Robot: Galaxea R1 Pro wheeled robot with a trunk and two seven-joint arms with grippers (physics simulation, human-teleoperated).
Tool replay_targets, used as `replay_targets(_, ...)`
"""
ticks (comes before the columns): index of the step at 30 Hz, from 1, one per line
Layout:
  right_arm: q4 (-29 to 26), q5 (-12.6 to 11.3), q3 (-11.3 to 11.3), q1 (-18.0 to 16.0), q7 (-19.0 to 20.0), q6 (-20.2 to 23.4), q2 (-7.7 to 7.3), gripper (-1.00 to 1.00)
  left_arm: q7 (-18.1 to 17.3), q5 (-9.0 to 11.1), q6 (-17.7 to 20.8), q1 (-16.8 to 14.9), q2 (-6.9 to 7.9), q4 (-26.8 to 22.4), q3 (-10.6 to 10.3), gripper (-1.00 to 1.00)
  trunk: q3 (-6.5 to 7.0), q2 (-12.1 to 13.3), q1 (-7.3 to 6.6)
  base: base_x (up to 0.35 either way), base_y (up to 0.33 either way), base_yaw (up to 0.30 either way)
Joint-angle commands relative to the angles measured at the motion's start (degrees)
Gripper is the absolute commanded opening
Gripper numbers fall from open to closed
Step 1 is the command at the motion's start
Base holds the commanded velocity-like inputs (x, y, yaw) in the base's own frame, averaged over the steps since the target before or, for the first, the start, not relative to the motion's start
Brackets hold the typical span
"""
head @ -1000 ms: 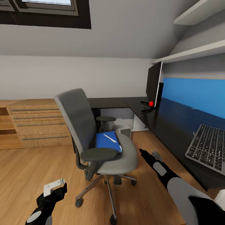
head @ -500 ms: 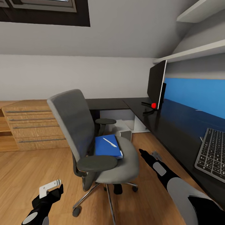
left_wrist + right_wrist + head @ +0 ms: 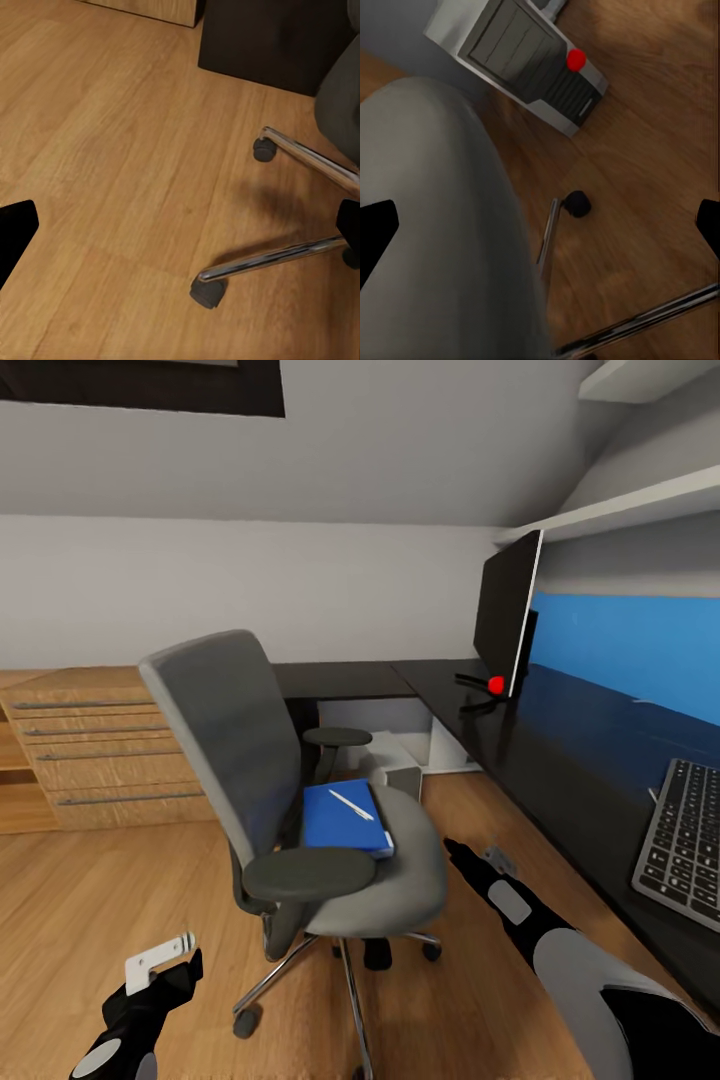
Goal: In the bedroom, organize the workspace by keeping the computer under the desk, ensuring the monitor is on the desk, placing the keyboard on the desk next to the monitor, placing the mouse on the desk next to the keyboard, moving the folder from the swivel chair onto the desk next to the mouse, stacking the notebook on top of the folder with the pen on top of the notebook, and positioning the swivel chair next to the desk.
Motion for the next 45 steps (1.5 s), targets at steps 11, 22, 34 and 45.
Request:
replay_targets(11, 0.0, -0.18, -0.46, -0.02, 0.29, 0.3, 0.02, 1.0, 0.17, 0.33, 0.32, -0.01, -0.02, -0.09, 0.02, 1.0, -0.72, -0.07, 0.07, 0.004, 0.0, 0.0)
replay_targets(22, 0.06, -0.16, -0.46, -0.02, 0.29, 0.3, 0.1, 1.0, 0.12, 0.33, 0.33, -0.01, 0.05, -0.09, 0.17, 1.0, -0.72, -0.07, 0.07, 0.207, 0.002, 0.0)
replay_targets(34, 0.05, -0.16, -0.4, -0.02, 0.29, 0.3, 0.18, 1.0, 0.14, 0.33, 0.32, -0.01, 0.09, -0.09, 0.18, 1.0, -0.72, -0.07, 0.07, 0.082, 0.016, 0.073)
replay_targets(45, 0.08, -0.16, -0.38, -0.02, 0.38, 0.3, 0.19, 1.0, 0.2, 0.33, 0.32, -0.01, 0.06, -0.09, 0.44, 1.0, -0.5, -0.07, 0.07, 0.002, 0.0, 0.244)
